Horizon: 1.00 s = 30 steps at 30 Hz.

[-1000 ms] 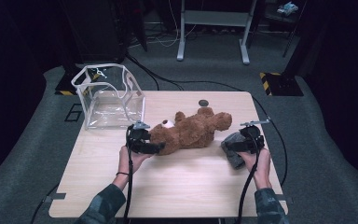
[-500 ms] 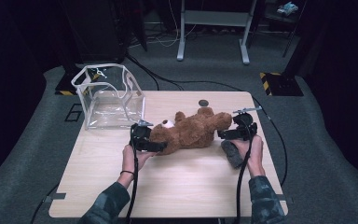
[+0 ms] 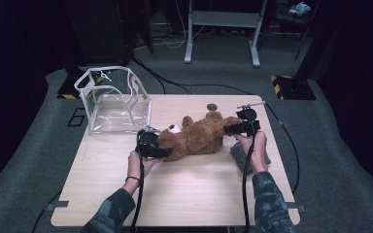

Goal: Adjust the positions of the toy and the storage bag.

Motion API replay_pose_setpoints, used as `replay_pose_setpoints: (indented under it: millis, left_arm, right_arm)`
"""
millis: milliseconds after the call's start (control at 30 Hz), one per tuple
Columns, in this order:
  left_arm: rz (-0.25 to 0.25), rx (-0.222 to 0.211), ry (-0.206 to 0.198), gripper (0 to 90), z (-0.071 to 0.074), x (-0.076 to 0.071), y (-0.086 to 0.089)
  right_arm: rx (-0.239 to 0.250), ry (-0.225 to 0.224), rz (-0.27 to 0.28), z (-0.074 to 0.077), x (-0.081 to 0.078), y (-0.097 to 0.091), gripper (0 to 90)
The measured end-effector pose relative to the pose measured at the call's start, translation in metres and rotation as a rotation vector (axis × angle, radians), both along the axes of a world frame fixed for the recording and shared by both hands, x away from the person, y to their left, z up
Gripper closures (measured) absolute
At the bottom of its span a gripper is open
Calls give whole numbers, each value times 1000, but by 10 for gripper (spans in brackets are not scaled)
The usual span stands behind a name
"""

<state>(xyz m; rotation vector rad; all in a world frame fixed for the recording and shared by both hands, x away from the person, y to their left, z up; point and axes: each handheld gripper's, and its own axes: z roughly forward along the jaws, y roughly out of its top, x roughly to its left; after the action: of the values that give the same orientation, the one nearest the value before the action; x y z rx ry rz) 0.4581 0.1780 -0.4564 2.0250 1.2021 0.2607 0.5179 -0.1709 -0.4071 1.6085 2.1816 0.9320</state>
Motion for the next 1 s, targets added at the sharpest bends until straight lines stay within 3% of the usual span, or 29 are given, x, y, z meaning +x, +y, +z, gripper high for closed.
replay_pose_setpoints:
  millis: [133,267,433,733,1000]
  left_arm:
    - [-26,15,-26,601,-1,-2,-1]
    - [-39,27,-55,677,1,-3,-1]
    - [-41,26,-117,716,7,-7,-1]
    - [-46,13,-168,741,22,-2,6]
    - [-57,17,-188,750,33,5,10]
  right_arm:
    - [10,-22,13,-5,-3,2,606]
    - [-1,-78,28,-2,-8,5,674]
    - [-17,-140,35,10,-17,8,691]
    - [-20,-237,54,24,-32,10,702]
    - [-9,-280,64,42,-44,13,703]
